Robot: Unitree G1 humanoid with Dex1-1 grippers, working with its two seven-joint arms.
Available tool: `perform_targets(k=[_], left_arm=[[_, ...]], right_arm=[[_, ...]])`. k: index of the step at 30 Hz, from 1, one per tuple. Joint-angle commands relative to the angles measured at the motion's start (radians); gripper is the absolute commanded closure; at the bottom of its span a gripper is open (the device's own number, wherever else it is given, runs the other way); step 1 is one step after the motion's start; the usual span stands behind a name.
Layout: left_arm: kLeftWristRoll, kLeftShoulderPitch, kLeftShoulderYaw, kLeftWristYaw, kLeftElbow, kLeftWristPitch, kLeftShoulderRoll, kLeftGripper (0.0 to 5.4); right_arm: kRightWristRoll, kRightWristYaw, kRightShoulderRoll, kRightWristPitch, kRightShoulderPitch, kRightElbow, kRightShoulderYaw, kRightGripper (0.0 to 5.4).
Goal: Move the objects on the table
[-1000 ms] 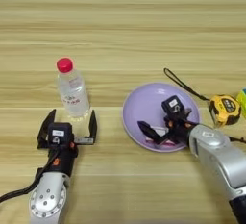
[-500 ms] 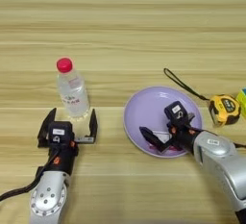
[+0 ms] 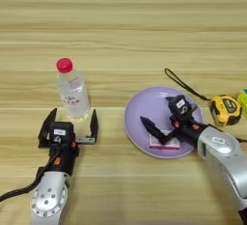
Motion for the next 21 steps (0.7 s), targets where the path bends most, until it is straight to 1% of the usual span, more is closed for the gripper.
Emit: perform_targets(k=[1,4,7,11,16,21], left_arm=[[0.008,-0.007,-0.004,0.005,0.004,0.015,-0.006,0.0],[0.008,-0.005,-0.004,0.005,0.0,0.017,-0.006,0.0],[0.009,-0.003,-0.005,0.005,-0.001,0.017,-0.007,0.0],[0.01,-0.002,-0.006,0.006,-0.002,0.018,-0.008,0.0],[0.011,0.001,-0.007,0.007,-0.005,0.019,-0.01,0.0],[0.011,0.004,-0.007,0.006,-0.009,0.021,-0.009,0.0]], right_arm=[[0.025,0.036,-0.027,-0.02,-0.014,-0.006,-0.03,0.02],[0.063,0.069,-0.037,-0.006,-0.019,-0.015,-0.052,0.02],[0.108,0.12,-0.063,-0.001,-0.036,-0.021,-0.078,0.02],[0.138,0.203,-0.115,-0.042,-0.066,0.005,-0.105,0.02],[0.136,0.306,-0.178,-0.132,-0.075,0.037,-0.106,0.02],[0.132,0.362,-0.211,-0.173,-0.065,0.045,-0.099,0.02]])
